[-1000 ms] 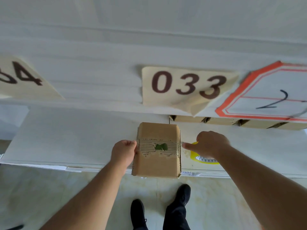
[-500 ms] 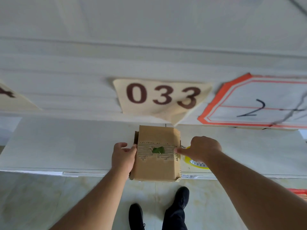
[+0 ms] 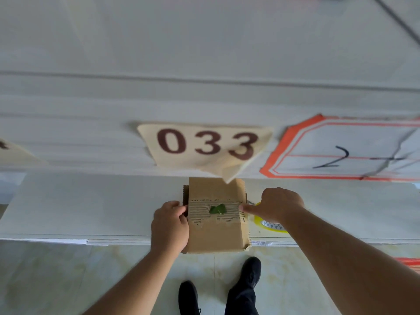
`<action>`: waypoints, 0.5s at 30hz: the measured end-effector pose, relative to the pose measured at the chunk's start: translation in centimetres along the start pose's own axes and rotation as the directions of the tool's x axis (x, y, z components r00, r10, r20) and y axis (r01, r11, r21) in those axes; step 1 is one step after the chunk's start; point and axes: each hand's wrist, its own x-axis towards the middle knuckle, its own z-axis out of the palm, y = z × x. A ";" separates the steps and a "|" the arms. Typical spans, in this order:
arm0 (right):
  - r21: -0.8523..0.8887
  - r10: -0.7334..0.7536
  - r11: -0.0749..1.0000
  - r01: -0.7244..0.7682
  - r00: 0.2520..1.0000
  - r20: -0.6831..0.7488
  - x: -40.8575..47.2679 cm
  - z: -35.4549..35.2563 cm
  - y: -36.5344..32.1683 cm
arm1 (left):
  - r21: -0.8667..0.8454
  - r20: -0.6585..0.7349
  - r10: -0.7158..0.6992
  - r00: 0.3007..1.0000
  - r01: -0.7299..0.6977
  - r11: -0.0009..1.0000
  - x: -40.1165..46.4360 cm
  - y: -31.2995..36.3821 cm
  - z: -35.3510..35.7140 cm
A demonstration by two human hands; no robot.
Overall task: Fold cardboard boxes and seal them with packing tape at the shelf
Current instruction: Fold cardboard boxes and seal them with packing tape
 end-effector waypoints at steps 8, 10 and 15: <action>0.022 0.001 1.000 -0.002 1.000 0.017 -0.3 -0.1 0.0 | -0.513 0.366 -0.084 0.927 0.276 0.813 -2.7 0.8 2.0; 0.007 -0.007 1.000 0.007 1.000 0.019 -0.5 -0.3 -0.1 | -0.515 0.371 -0.070 0.926 0.268 0.814 -2.6 0.6 1.4; 0.033 -0.006 0.999 0.005 1.000 0.029 -1.4 -0.1 -0.4 | -0.558 0.441 0.000 0.898 0.274 0.784 -2.3 -0.5 0.0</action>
